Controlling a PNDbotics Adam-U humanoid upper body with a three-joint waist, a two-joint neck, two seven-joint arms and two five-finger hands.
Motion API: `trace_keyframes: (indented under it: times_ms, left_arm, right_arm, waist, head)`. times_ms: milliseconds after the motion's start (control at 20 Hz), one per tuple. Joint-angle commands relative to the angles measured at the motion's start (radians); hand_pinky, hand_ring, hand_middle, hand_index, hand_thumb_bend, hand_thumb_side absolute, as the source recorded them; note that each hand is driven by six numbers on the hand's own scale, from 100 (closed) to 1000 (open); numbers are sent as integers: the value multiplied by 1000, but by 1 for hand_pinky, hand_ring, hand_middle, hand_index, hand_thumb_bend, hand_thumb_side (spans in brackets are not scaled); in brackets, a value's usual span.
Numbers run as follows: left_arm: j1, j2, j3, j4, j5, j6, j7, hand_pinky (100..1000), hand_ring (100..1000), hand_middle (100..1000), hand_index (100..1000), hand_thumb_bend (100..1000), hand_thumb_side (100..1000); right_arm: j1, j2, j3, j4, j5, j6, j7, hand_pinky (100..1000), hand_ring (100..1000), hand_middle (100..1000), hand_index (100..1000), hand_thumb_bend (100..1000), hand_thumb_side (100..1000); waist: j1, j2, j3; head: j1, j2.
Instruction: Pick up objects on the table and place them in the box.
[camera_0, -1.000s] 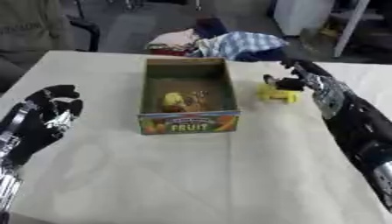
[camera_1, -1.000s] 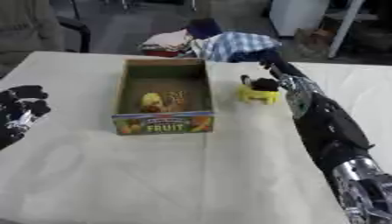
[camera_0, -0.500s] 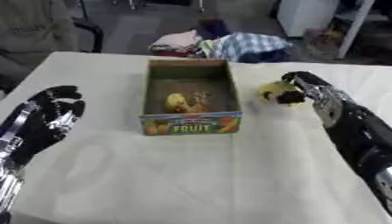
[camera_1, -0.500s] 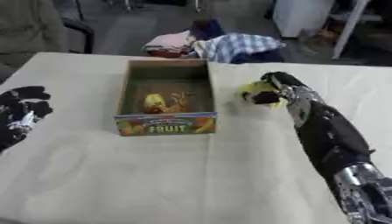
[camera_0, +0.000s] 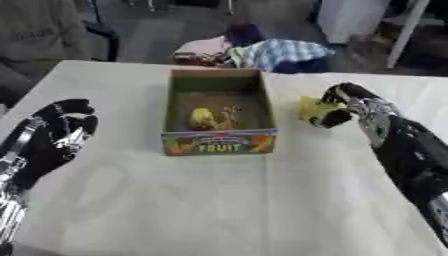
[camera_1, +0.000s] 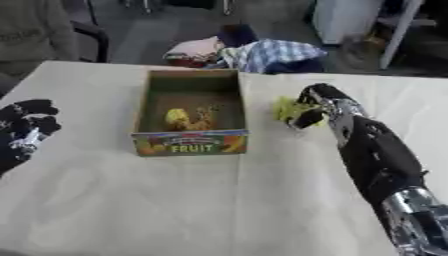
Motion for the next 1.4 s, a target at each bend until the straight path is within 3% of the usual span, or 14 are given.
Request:
trace_keyframes:
  times_ms: [50, 400, 450, 800, 1350, 1400]
  left_arm:
    - [-8, 15, 9, -20, -2, -1, -2, 787, 666, 711, 818, 308, 423]
    - [-7, 14, 10, -19, 0, 0, 0, 789, 667, 712, 818, 301, 429]
    - [-6, 14, 10, -19, 1, 0, 0, 789, 667, 712, 819, 301, 429]
    - [-5, 14, 11, -19, 2, 0, 1, 789, 667, 712, 819, 299, 429]
    - [-5, 14, 9, -17, 2, 0, -2, 790, 669, 713, 819, 295, 429]
    - [-5, 14, 9, -17, 2, 0, -2, 790, 669, 713, 819, 292, 435]
  right_arm:
    - [-8, -8, -1, -15, 30, 8, -39, 684, 693, 367, 475, 403, 100]
    - [-11, -2, 2, -49, 58, -9, -130, 592, 551, 191, 275, 309, 100]
    - [-12, -1, 3, -57, 61, -14, -141, 581, 539, 178, 262, 231, 100]
    - [-19, 9, 9, -118, 59, -52, -193, 555, 513, 155, 239, 216, 100]
    - [-53, 43, 46, -232, 46, -138, -183, 553, 507, 153, 235, 218, 100]
    - [-57, 50, 52, -244, 45, -150, -180, 554, 507, 152, 235, 180, 100]
  waist:
    - [4, -10, 0]
    - [4, -11, -2]
    - [5, -11, -3]
    - [5, -14, -4]
    - [1, -17, -3]
    - [1, -18, -2]
  head:
    - [4, -10]
    - [6, -9]
    - [6, -9]
    - [6, -8]
    - [1, -10]
    - [0, -10]
